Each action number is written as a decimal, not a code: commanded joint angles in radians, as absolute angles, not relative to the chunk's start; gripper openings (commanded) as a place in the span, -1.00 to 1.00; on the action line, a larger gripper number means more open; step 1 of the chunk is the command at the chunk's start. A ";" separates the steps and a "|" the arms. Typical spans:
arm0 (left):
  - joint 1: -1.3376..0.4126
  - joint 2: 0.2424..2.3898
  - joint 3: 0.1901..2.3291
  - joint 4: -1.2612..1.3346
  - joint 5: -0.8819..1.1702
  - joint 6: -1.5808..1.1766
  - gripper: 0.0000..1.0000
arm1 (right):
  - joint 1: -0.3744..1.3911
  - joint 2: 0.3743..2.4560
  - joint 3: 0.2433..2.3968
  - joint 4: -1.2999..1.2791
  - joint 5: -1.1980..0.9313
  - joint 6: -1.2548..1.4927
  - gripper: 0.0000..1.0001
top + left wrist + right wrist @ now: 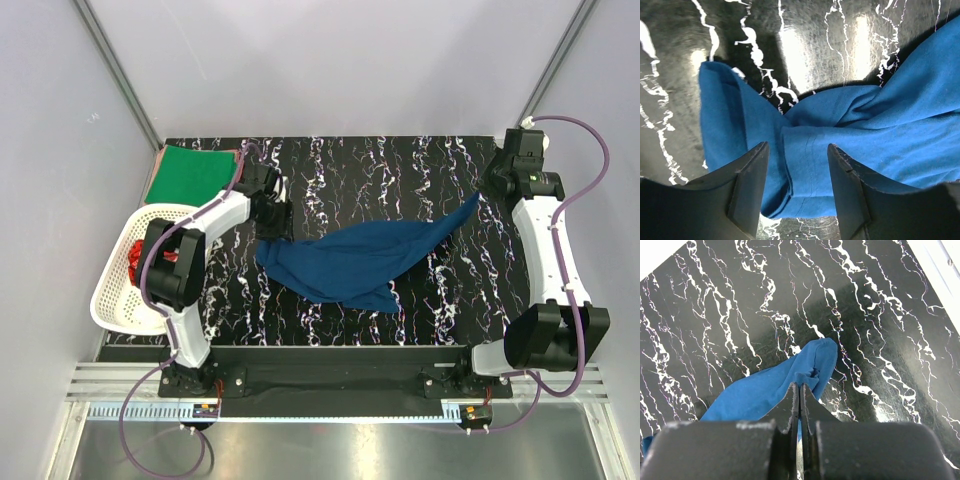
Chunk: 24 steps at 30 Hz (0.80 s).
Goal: Fold and stack the t-shirts
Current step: Flatten the tshirt out
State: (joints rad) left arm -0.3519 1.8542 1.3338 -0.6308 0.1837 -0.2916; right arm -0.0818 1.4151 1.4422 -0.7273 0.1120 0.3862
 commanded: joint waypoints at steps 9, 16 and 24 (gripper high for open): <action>-0.351 1.881 1.353 -0.531 0.308 -0.270 0.00 | -0.084 1.399 1.465 -0.690 0.112 0.379 -1.00; -0.353 1.884 1.345 -0.538 0.308 -0.276 -0.26 | -0.084 1.391 1.453 -0.690 0.112 0.382 -1.00; -0.351 1.910 1.361 -0.580 0.225 -0.276 -0.03 | -0.084 1.378 1.442 -0.687 0.109 0.385 -1.00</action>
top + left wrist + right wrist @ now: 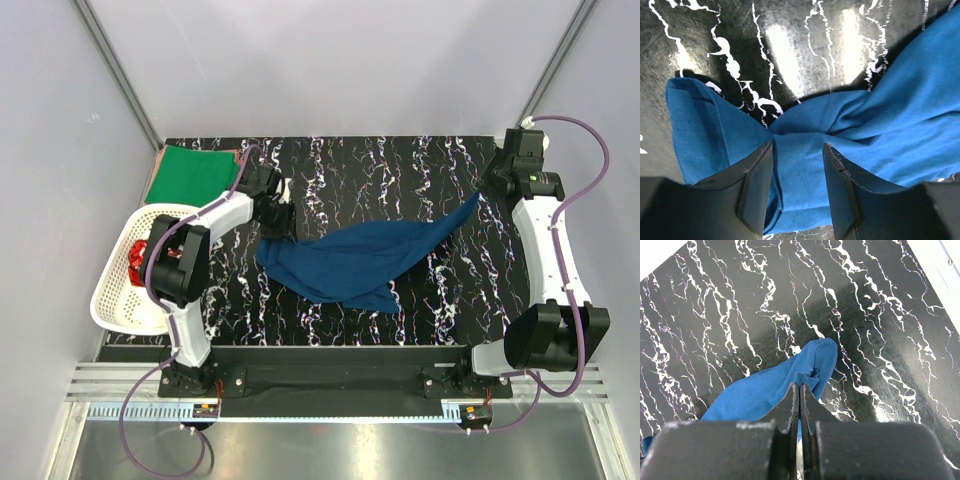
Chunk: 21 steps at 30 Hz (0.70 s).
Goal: Fold and stack the t-shirts
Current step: Flatten the tshirt out
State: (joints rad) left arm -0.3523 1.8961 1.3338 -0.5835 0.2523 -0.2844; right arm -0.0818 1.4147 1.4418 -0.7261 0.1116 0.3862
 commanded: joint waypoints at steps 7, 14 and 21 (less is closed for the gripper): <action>-0.351 1.914 1.361 -0.555 0.247 -0.284 -0.28 | -0.084 1.368 1.436 -0.684 0.109 0.380 -1.00; -0.351 1.804 1.437 -0.606 0.177 -0.331 -1.00 | -0.084 1.377 1.460 -0.699 0.144 0.368 -1.00; -0.342 1.603 1.641 -0.704 -0.067 -0.402 -1.00 | -0.084 1.371 1.646 -0.755 0.255 0.368 -1.00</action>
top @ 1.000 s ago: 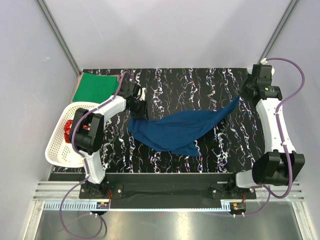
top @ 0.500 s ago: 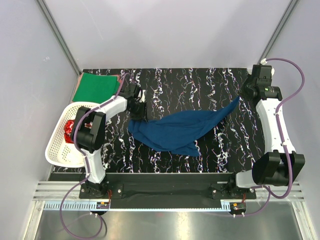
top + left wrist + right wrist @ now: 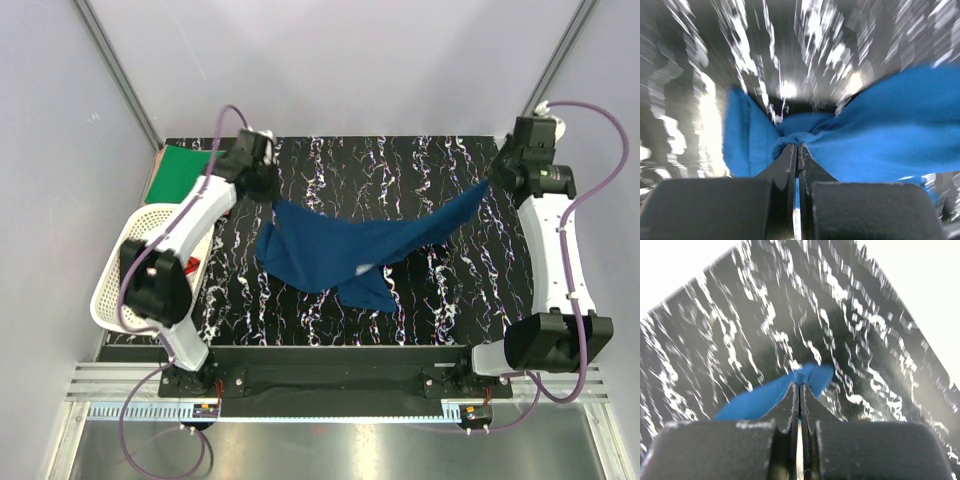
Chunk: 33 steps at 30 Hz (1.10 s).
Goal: Fold and stack the t-shirts
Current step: Flatten the tshirt out
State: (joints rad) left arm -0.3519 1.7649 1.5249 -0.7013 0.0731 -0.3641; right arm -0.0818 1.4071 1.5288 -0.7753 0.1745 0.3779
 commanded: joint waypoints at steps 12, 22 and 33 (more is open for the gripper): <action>-0.322 1.195 1.862 -0.628 -0.330 -0.408 -1.00 | -0.084 1.231 1.945 -0.532 0.298 0.368 -1.00; -0.322 1.006 1.997 -0.765 -0.124 -0.425 -1.00 | -0.084 0.968 2.058 -0.480 0.241 0.338 -1.00; -0.322 1.115 2.045 -0.809 -0.204 -0.370 -1.00 | -0.084 1.123 2.111 -0.545 0.063 0.218 -1.00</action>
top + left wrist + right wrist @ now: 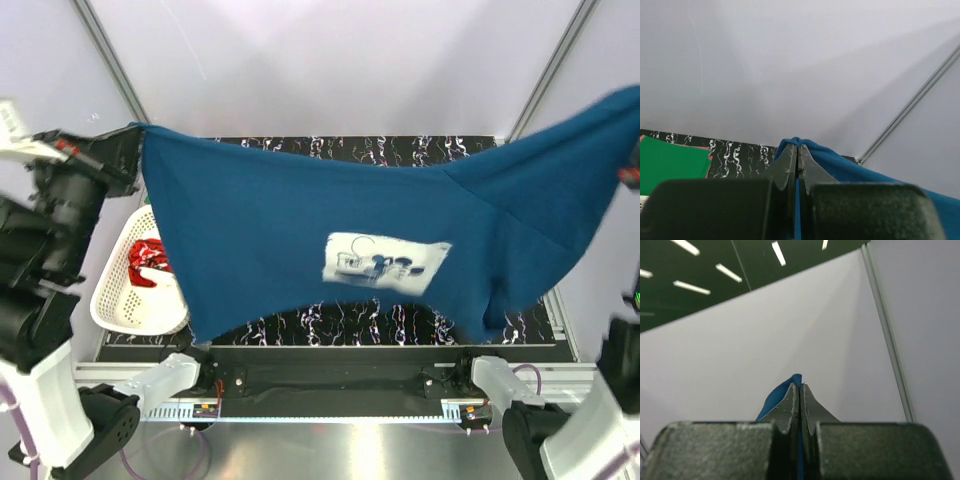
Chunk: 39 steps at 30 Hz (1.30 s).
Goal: Fold and stack the t-shirts
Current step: Flatten the tshirt out
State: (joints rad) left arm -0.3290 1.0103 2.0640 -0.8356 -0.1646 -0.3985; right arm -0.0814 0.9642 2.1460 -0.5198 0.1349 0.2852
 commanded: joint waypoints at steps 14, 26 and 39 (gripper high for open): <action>-0.279 1.465 2.227 -0.574 -0.255 -0.371 -1.00 | -0.084 1.570 2.364 -0.350 -0.030 0.143 -1.00; -0.272 1.334 2.086 -0.477 -0.227 -0.347 -1.00 | -0.084 1.520 2.422 -0.408 -0.071 0.089 -1.00; -0.273 0.867 1.836 -0.609 0.035 -0.482 -1.00 | -0.084 1.111 2.355 -0.762 0.141 0.037 -1.00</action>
